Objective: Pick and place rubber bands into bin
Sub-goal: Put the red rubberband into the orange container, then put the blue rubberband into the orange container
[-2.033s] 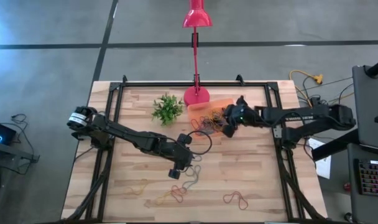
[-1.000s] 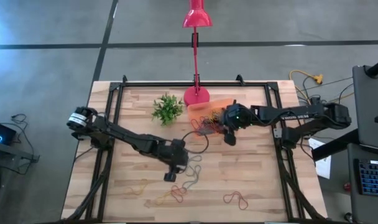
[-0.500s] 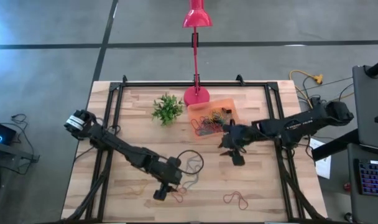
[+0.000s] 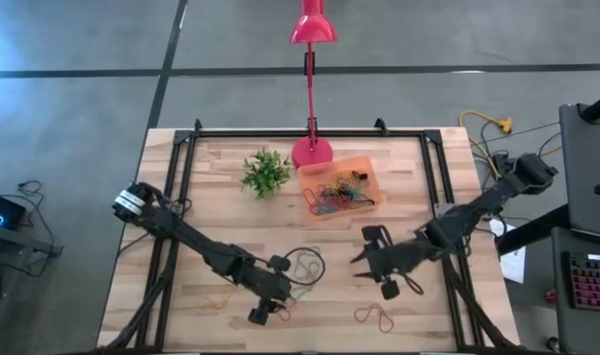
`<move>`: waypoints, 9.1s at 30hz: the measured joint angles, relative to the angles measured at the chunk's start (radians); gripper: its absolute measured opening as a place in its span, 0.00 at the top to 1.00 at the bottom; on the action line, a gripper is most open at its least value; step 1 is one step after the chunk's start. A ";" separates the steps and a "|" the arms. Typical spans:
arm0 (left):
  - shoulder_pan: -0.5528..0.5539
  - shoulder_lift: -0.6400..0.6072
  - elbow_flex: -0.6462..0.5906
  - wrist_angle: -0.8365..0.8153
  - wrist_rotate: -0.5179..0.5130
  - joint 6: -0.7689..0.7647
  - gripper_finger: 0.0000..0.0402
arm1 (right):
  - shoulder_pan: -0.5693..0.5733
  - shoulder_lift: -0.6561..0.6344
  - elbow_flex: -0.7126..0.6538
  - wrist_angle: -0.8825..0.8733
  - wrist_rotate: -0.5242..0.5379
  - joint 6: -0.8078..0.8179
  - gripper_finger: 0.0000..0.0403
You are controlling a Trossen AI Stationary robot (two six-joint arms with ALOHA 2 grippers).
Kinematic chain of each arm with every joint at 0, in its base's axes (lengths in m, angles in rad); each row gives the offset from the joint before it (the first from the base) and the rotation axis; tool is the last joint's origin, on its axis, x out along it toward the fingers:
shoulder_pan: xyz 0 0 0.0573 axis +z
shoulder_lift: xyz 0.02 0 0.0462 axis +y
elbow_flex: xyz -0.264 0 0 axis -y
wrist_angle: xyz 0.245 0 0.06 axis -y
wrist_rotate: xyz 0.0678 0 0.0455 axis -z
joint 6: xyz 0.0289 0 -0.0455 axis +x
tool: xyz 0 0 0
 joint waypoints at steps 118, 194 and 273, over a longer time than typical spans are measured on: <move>-0.027 0.078 -0.118 0.222 0.049 -0.103 1.00 | 0.076 0.001 -0.002 0.008 0.149 0.082 0.63; 0.196 0.230 -0.092 0.329 -0.253 0.185 0.75 | 0.076 0.001 -0.010 0.004 0.149 0.081 0.63; 0.349 -0.154 -0.100 0.235 -0.147 0.112 1.00 | 0.076 0.000 -0.017 0.000 0.149 0.089 0.63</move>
